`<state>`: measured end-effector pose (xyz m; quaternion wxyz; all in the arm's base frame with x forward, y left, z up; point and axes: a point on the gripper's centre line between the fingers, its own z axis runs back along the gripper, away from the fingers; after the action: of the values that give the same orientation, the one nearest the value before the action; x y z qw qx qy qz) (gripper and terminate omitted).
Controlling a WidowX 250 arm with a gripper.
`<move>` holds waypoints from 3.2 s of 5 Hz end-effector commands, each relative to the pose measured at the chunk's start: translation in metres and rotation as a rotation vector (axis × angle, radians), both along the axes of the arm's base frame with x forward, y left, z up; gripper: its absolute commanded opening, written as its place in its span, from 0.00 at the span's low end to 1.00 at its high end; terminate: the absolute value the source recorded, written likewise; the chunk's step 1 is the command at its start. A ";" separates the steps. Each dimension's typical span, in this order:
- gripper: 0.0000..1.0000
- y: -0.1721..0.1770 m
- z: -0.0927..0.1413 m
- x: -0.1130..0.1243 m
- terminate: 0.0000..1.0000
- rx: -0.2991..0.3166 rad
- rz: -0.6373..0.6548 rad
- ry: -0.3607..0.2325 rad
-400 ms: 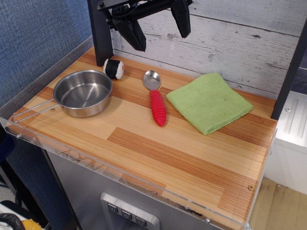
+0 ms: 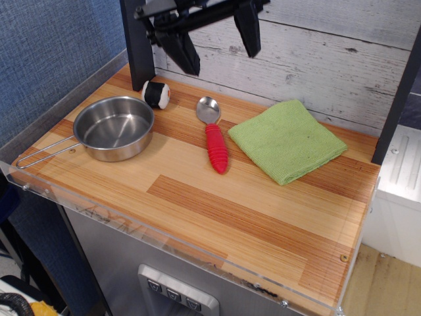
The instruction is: Put the pan under the cloth.
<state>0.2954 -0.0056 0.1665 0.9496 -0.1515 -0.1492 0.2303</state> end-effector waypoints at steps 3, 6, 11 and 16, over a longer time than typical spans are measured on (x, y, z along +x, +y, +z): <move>1.00 0.077 -0.027 -0.006 0.00 0.026 0.027 0.053; 1.00 0.095 -0.072 0.020 0.00 0.071 0.010 0.091; 1.00 0.116 -0.117 0.038 0.00 0.292 -0.042 0.141; 0.00 0.113 -0.136 0.028 0.00 0.311 -0.033 0.141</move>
<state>0.3192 0.1058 0.0171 0.9745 0.0085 -0.0938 0.2037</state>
